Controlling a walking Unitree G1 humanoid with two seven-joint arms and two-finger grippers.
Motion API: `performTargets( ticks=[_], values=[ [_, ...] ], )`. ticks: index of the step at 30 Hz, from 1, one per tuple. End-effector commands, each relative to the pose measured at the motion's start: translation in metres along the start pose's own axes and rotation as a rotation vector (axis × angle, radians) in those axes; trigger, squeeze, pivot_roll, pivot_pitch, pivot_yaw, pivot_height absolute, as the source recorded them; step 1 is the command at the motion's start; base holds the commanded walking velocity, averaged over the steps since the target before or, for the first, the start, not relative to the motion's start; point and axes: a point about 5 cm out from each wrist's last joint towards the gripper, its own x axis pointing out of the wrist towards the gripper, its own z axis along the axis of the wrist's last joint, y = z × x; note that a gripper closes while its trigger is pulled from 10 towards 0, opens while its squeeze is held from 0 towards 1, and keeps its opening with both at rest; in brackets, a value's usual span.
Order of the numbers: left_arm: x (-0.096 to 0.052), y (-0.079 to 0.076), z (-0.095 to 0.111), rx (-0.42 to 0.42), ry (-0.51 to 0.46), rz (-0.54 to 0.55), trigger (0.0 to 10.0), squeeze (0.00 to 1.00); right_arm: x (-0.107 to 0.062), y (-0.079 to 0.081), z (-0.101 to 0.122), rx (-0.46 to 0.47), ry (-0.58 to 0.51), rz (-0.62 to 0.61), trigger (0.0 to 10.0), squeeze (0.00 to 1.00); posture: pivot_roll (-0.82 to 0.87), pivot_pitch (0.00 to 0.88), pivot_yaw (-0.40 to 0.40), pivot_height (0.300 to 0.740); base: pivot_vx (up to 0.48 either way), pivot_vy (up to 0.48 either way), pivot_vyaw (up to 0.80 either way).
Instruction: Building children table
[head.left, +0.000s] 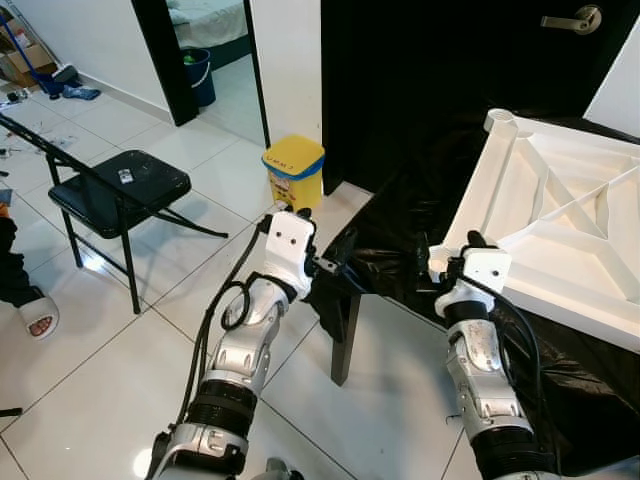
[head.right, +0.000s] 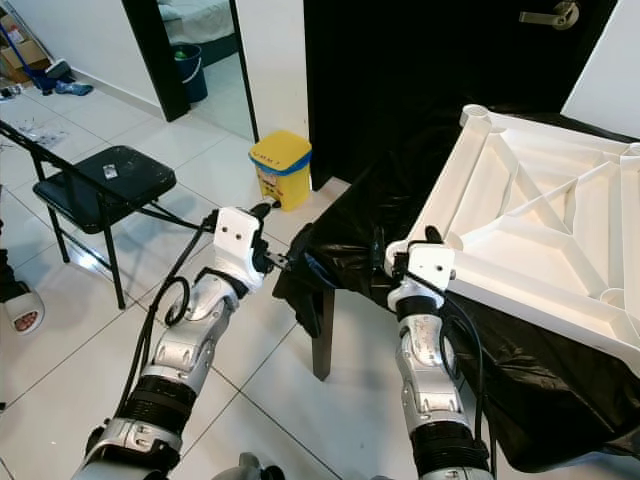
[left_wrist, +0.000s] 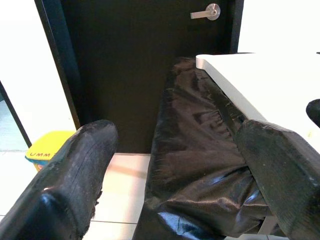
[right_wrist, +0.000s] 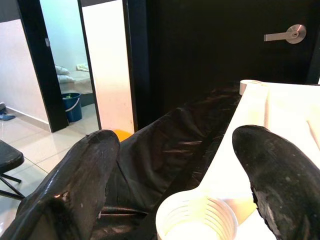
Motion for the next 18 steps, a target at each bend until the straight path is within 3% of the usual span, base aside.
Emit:
performTargets(
  ticks=[1,18],
  values=[
    [0.0000,0.0045,0.0026,0.016,-0.008,0.070,10.0,0.00,-0.0002,0.0006,-0.0008,-0.002,-0.002,0.005,10.0,0.00,-0.03,0.000,0.010,0.740,0.000,0.000,0.00],
    [0.0011,0.0049,0.0042,0.017,-0.015,0.074,10.0,0.00,0.0015,0.0007,-0.0005,-0.003,-0.004,0.009,10.0,0.00,-0.03,0.000,0.005,0.740,0.000,0.000,0.00]
  ],
)
